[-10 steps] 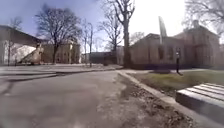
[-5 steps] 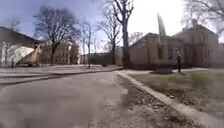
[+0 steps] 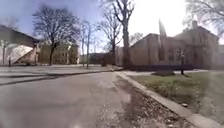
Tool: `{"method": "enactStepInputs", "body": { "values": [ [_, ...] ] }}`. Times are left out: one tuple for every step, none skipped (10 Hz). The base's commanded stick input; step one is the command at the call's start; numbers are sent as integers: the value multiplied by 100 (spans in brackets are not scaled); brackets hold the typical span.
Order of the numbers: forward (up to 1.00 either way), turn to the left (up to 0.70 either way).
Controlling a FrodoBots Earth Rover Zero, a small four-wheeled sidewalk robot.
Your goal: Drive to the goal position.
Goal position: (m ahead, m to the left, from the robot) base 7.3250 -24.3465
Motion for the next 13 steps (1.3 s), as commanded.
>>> {"method": "enactStepInputs", "body": {
  "values": [
    [85, 0],
    [85, 0],
    [85, 0],
    [85, 0],
    [85, 0],
    [85, 0],
    [85, 0],
    [85, 0],
    [85, 0],
    [85, 0],
    [85, 0],
    [85, 0],
    [85, 0]
  ]
}}
